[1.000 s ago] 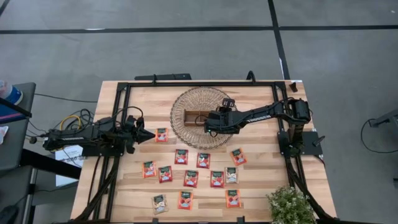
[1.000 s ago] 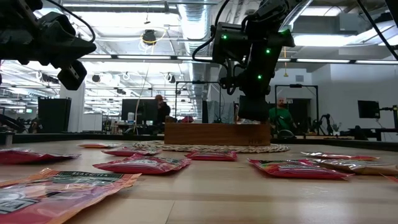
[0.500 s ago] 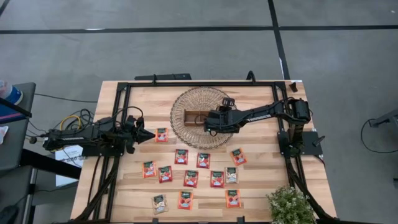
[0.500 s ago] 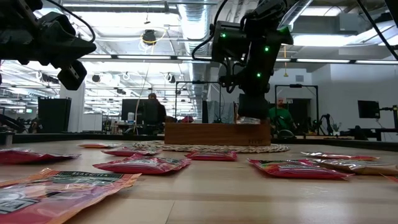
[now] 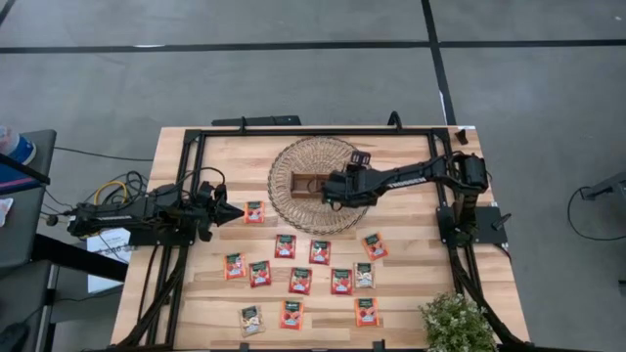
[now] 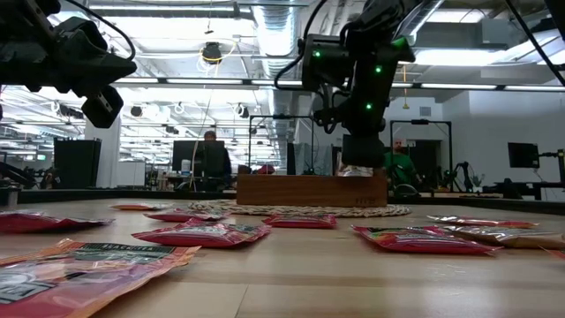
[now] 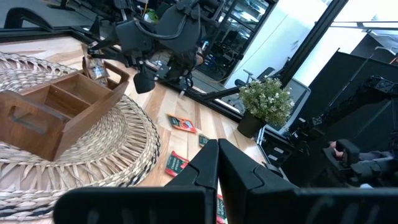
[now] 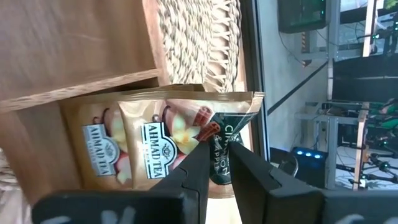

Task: Pick & Place Tea
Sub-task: Put the top right brown tea bag into the right slot of the wooden organizer, then put the right brown tea bag into the right slot of the wooden organizer

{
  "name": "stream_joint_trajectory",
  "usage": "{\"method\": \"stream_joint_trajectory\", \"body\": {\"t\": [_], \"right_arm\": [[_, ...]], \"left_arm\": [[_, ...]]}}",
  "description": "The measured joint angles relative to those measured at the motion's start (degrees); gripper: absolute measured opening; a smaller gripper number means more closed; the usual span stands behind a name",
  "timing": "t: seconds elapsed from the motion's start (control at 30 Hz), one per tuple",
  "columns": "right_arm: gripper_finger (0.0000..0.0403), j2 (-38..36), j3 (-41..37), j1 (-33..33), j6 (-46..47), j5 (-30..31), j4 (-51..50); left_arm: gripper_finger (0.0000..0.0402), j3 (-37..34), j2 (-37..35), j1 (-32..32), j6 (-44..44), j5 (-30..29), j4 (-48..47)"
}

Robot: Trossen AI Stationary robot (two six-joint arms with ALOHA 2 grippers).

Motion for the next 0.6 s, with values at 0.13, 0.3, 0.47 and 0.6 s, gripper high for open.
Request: {"method": "stream_joint_trajectory", "body": {"t": [0.13,0.3,0.47,0.6], "right_arm": [[0.0053,0.0,0.0,-0.2,0.0,-0.3,0.0],[0.0053,0.0,0.0,-0.1,-0.2,-1.0,0.0],[0.0053,0.0,0.0,0.0,-0.9,-1.2,0.0],[0.0053,0.0,0.0,0.0,-1.4,-1.2,-0.1]], "left_arm": [[0.0,0.0,0.0,0.0,0.0,0.0,0.0],[0.0,0.0,0.0,0.0,0.0,0.0,0.0],[0.0,0.0,0.0,0.0,0.0,-0.3,0.0],[0.0,0.0,0.0,0.0,0.0,-0.4,0.0]]}}
